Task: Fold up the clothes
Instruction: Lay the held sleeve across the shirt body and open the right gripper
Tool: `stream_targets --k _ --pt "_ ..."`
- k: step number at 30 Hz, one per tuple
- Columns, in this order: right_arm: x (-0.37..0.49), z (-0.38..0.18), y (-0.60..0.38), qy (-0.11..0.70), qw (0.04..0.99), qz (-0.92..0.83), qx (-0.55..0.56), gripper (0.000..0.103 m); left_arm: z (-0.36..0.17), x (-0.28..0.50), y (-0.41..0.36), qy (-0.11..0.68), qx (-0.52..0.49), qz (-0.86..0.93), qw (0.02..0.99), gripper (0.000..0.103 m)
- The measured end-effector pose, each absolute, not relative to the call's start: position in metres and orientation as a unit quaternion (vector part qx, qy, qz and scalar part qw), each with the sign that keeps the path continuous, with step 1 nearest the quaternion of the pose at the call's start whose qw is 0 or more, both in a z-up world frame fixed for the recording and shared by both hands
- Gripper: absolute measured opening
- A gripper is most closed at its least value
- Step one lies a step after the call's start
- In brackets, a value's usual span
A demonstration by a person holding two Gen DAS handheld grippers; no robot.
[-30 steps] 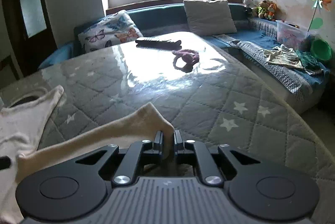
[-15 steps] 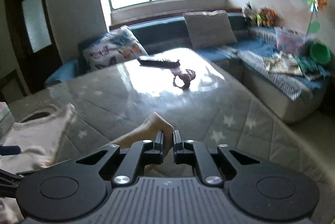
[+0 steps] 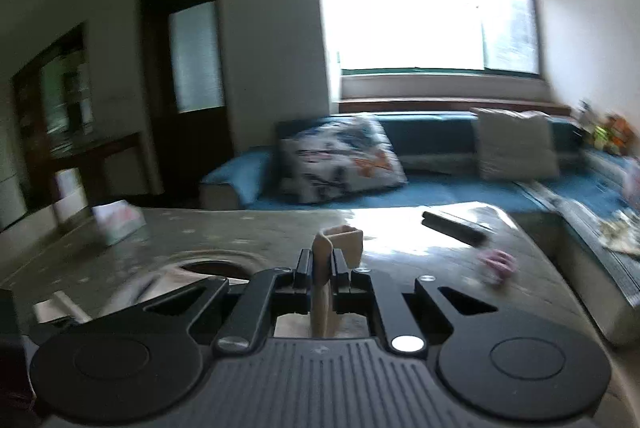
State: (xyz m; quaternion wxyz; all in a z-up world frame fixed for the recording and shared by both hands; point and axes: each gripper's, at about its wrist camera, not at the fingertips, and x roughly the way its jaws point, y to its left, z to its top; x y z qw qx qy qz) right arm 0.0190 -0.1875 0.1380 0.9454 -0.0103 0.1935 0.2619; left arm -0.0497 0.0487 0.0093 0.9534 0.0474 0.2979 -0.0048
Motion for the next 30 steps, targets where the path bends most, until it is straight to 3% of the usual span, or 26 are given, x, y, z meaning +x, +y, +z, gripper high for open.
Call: stream_targets --k 15,19,23,30 --pt "0.001 0.093 -0.032 0.263 0.873 0.404 -0.077 0.012 -0.002 -0.104 0.099 0.303 -0.011 0.048 0.952 0.1" --pt "-0.001 0.088 -0.042 0.269 0.869 0.405 -0.089 0.026 0.003 -0.11 0.106 0.297 -0.02 0.057 0.953 0.1" --pt "0.001 0.073 -0.067 0.287 0.87 0.381 -0.128 0.028 0.006 -0.108 0.106 0.292 -0.025 0.061 0.954 0.098" --pt "-0.001 0.023 -0.111 0.349 0.857 0.341 -0.166 0.028 0.006 -0.09 0.105 0.29 -0.033 0.043 0.955 0.085"
